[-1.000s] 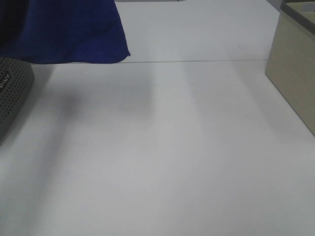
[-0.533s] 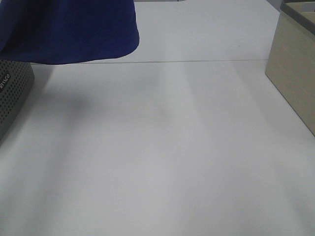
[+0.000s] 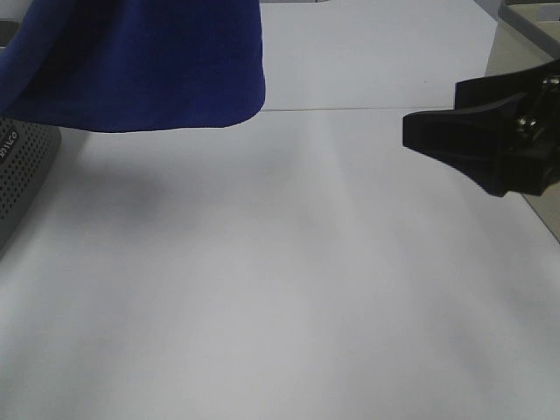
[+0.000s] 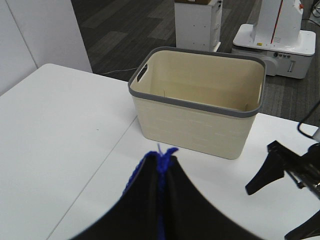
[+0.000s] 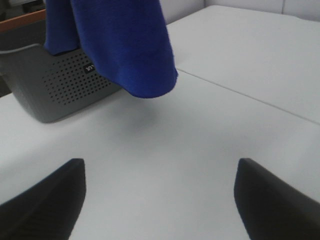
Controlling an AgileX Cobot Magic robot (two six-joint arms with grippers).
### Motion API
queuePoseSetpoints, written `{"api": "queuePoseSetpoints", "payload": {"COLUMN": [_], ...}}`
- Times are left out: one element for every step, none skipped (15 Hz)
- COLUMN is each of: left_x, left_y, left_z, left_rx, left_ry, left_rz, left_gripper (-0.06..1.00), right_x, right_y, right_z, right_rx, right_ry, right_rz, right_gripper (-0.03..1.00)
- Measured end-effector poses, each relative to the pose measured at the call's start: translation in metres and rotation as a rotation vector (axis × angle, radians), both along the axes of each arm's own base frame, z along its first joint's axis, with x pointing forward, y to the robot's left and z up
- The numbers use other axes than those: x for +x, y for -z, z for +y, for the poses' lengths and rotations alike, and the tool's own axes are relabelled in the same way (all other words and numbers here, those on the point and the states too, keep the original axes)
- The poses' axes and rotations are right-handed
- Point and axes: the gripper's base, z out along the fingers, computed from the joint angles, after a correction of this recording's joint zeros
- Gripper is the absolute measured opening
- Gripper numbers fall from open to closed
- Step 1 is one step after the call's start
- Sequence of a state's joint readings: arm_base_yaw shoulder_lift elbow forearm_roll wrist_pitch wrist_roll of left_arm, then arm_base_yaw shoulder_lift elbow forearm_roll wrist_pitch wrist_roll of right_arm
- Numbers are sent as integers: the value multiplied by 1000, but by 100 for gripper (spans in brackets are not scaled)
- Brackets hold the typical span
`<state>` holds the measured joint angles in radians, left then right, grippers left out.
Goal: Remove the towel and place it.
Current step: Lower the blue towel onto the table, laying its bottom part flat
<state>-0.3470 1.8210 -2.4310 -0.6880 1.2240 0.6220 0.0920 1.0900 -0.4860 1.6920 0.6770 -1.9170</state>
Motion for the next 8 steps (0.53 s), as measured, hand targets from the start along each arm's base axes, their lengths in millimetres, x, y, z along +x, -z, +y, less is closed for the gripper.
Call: {"api": "queuePoseSetpoints", "payload": {"left_x": [-1,-5,-7,-9,-11,-13,-14,-14], "left_y": [0,0,0,0,0,0,0,0], "left_z": [-2,-9,-12,-16,-19,-22,-23,-23], "left_rx": [0,0,0,0,0,0,0,-3], "left_ry": [5,30,38,51,63,72,76,79], "left_rz": [0,0,0,0,0,0,0,1], "left_gripper": [0,0,0,0,0,0,0,0], "right_x": [5,24,30,47,63,78,91,103], "right_y": [2,4,4,4,3,-1,-1,1], "right_z": [2,9,11,15,18,21,23,26], "right_rx": [-14,2,11,38,61,84,97,99], "right_ry": [-40,-118,-134,-171,-201,-222,-233,-241], "right_rz": [-27,-37,-33,-28,-23,-36,-40,-39], "right_gripper": [76,76,76,76,76,76,76,76]}}
